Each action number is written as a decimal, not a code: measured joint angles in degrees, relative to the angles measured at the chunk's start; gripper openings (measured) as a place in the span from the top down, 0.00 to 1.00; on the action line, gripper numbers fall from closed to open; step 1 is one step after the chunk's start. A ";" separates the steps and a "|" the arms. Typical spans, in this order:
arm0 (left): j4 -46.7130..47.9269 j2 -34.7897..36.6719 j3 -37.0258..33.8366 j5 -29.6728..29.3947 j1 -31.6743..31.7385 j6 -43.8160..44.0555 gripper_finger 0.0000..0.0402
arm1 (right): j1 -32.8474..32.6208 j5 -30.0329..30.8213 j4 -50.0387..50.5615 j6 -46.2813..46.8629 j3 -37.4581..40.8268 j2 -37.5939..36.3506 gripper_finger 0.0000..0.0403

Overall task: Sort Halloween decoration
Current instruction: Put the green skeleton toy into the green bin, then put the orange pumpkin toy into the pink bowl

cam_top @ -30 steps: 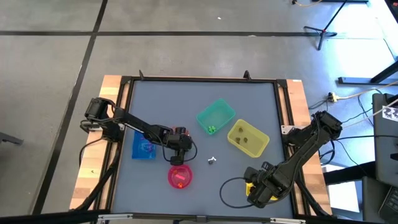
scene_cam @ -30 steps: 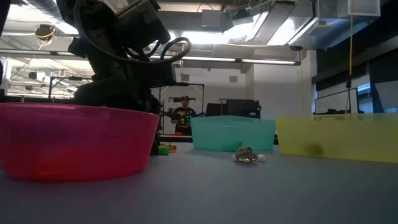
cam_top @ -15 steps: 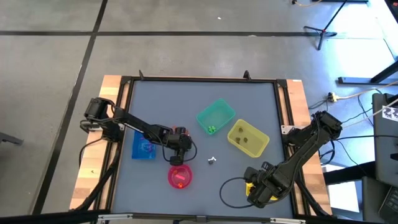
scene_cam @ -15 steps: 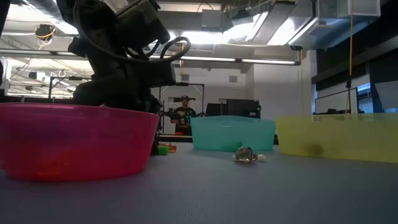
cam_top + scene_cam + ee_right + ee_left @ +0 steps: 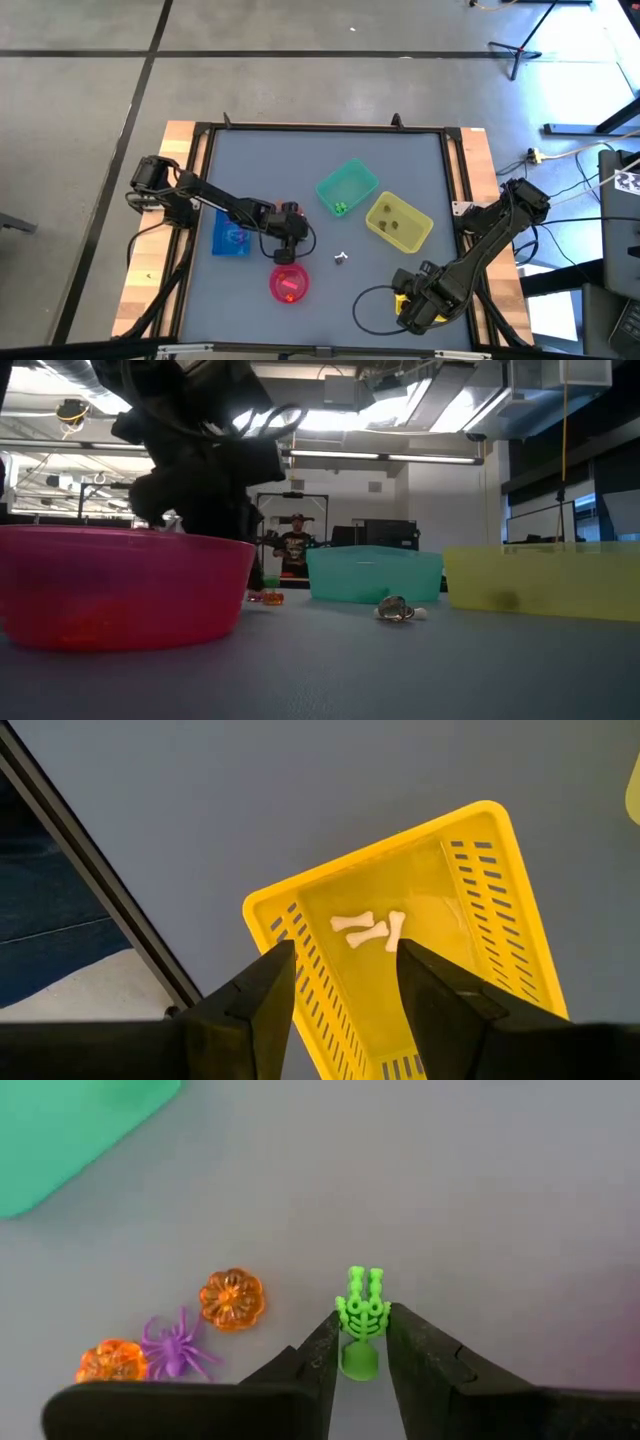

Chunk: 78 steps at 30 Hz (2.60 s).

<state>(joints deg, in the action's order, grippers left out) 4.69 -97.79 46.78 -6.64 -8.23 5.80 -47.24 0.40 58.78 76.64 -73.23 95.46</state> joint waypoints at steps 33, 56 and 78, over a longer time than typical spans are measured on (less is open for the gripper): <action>-34.94 1.34 0.22 0.09 12.69 -0.48 0.83 | 0.00 0.04 -0.39 0.00 0.00 0.00 0.57; -35.14 1.37 0.22 -1.83 15.50 -3.04 0.83 | 0.01 0.08 -0.39 0.00 0.00 0.00 0.57; -33.66 1.39 0.24 -3.67 15.48 -1.58 0.50 | 0.02 0.09 -0.36 -0.01 0.00 0.00 0.57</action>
<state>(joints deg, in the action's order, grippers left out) -28.98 -96.40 47.03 -10.31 7.25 4.23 -47.22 0.49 58.41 76.63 -73.23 95.46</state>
